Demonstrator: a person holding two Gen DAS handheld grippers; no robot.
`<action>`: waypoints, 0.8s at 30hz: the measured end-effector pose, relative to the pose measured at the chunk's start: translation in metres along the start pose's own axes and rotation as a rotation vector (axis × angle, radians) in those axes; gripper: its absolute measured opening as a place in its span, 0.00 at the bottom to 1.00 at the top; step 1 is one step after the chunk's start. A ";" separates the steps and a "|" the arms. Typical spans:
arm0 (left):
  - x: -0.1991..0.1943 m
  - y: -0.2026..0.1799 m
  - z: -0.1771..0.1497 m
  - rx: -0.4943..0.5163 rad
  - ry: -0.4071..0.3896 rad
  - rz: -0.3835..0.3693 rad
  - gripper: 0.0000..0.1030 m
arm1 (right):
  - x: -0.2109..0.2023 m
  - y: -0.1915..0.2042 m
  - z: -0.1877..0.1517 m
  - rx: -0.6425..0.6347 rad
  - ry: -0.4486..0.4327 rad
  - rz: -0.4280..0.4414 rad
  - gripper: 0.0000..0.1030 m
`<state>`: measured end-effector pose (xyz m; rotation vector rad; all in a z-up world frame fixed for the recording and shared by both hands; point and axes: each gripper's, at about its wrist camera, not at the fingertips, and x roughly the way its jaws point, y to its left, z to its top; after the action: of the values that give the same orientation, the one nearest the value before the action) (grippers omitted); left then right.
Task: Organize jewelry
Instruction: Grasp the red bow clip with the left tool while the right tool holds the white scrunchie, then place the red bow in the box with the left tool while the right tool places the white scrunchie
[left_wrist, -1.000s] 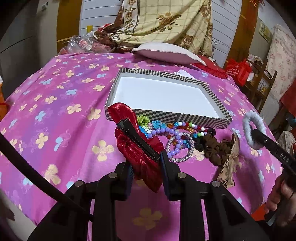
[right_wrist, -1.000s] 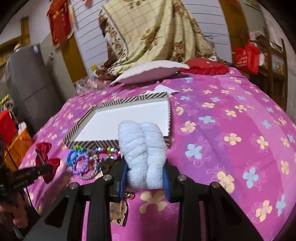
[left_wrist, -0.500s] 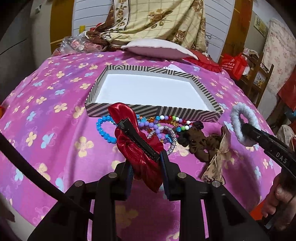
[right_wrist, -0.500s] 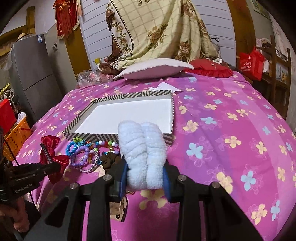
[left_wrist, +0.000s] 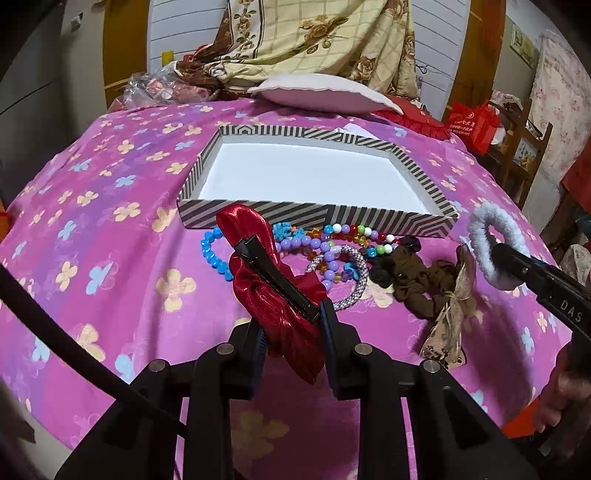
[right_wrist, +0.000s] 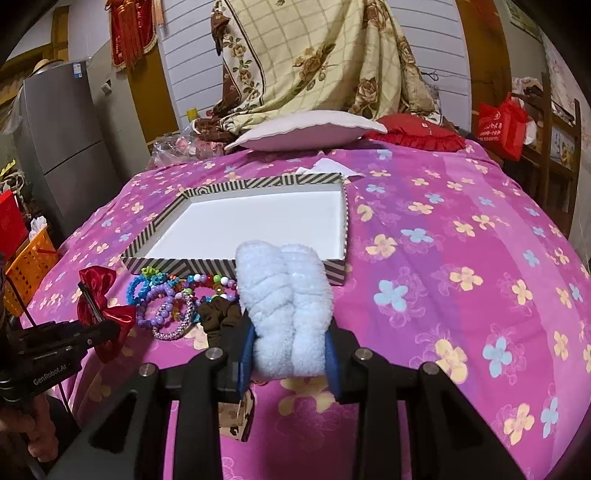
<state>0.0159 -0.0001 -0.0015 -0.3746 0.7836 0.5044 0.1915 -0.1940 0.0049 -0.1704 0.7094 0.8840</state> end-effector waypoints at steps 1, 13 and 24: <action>0.000 0.000 0.000 0.000 0.000 0.001 0.00 | 0.000 0.000 0.000 0.001 0.001 -0.001 0.32; 0.003 0.003 0.001 -0.003 0.007 -0.003 0.00 | 0.004 0.010 0.004 -0.022 0.004 0.004 0.32; -0.007 0.015 0.010 -0.068 -0.057 -0.020 0.00 | 0.003 0.012 0.015 0.016 -0.048 -0.008 0.32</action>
<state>0.0090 0.0153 0.0083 -0.4290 0.7086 0.5220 0.1908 -0.1784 0.0163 -0.1373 0.6709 0.8716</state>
